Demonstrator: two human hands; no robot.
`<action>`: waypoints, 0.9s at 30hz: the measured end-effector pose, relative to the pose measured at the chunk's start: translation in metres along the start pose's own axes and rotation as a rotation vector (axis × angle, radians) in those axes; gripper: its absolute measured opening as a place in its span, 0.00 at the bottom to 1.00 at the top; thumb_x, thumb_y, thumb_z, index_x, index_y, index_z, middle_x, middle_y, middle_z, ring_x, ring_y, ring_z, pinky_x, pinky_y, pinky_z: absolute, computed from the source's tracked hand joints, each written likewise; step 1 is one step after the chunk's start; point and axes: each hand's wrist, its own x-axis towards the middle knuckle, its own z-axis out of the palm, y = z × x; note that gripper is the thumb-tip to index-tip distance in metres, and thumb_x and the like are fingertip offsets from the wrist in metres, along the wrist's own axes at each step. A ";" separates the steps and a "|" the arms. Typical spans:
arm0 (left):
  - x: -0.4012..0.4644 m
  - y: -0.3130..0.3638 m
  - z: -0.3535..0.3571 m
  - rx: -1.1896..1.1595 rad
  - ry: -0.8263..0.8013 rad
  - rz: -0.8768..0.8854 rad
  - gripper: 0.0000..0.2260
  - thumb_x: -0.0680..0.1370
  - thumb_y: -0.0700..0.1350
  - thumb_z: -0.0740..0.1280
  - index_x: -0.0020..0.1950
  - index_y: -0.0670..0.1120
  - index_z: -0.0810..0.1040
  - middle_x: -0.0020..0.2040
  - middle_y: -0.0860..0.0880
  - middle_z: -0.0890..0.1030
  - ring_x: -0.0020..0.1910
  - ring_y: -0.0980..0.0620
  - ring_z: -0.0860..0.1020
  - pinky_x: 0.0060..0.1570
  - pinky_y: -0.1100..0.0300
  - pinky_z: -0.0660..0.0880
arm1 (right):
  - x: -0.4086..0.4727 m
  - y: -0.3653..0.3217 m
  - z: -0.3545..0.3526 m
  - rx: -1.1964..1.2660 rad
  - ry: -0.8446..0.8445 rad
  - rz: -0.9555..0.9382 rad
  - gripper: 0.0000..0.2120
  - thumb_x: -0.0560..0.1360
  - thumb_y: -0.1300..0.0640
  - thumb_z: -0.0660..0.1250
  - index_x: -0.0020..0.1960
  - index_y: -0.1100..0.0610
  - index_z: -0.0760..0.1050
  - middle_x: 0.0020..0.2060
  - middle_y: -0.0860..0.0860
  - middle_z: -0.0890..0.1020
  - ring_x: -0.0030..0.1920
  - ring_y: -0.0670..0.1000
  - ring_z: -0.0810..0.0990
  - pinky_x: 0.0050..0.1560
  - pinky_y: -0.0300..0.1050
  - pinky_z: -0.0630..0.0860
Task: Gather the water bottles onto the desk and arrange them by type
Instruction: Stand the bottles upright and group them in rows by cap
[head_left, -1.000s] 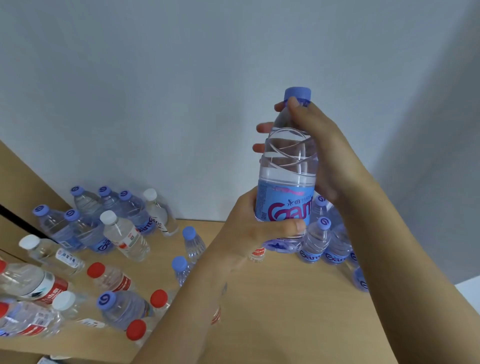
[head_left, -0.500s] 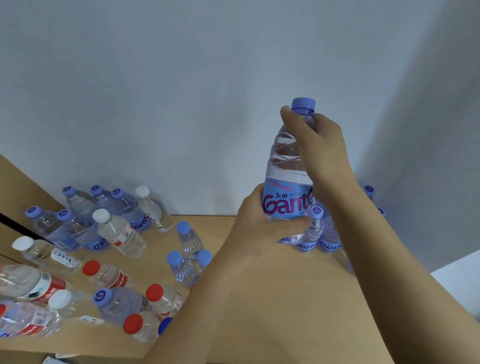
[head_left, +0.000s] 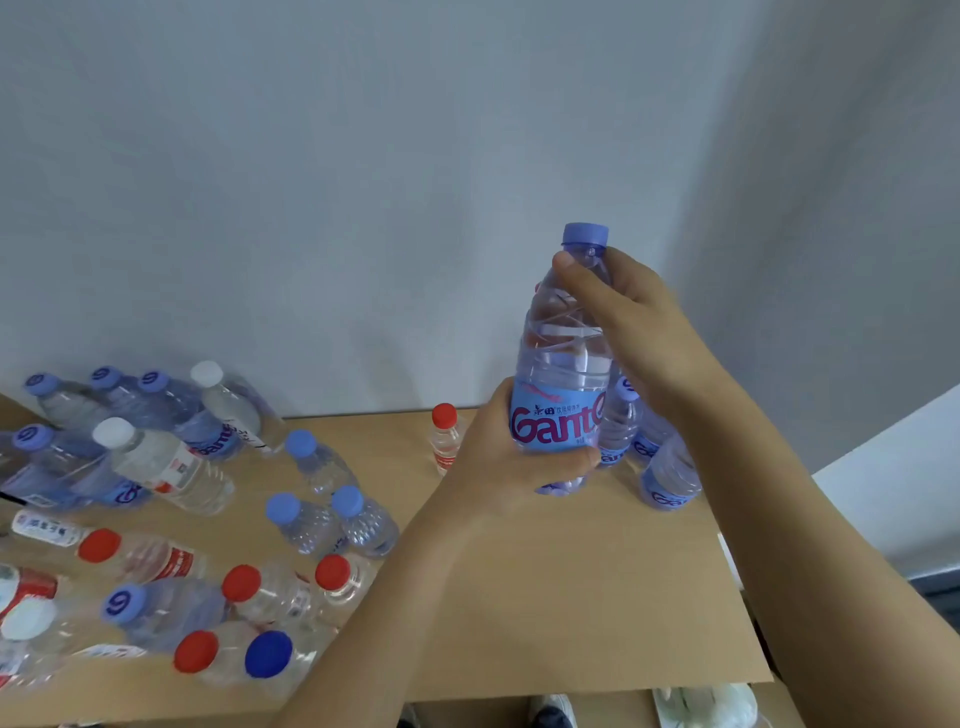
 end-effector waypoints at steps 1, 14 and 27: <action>0.003 -0.007 0.004 -0.012 -0.012 -0.004 0.16 0.71 0.32 0.73 0.54 0.42 0.74 0.35 0.43 0.78 0.30 0.45 0.73 0.28 0.59 0.73 | -0.002 0.006 -0.006 -0.011 -0.009 0.003 0.12 0.82 0.50 0.63 0.52 0.61 0.74 0.41 0.52 0.82 0.41 0.50 0.84 0.45 0.43 0.81; 0.013 -0.096 0.049 0.044 -0.025 -0.187 0.29 0.67 0.31 0.77 0.64 0.41 0.71 0.43 0.45 0.81 0.36 0.48 0.79 0.34 0.54 0.77 | -0.030 0.090 -0.063 -0.216 -0.121 0.110 0.13 0.80 0.54 0.65 0.61 0.61 0.74 0.55 0.57 0.83 0.58 0.55 0.81 0.63 0.58 0.75; 0.022 -0.179 0.084 0.145 0.085 -0.340 0.32 0.65 0.33 0.80 0.64 0.49 0.72 0.58 0.52 0.82 0.58 0.54 0.81 0.58 0.54 0.79 | -0.064 0.166 -0.093 -0.378 -0.104 0.083 0.09 0.79 0.55 0.68 0.56 0.48 0.71 0.44 0.24 0.76 0.50 0.29 0.74 0.51 0.24 0.67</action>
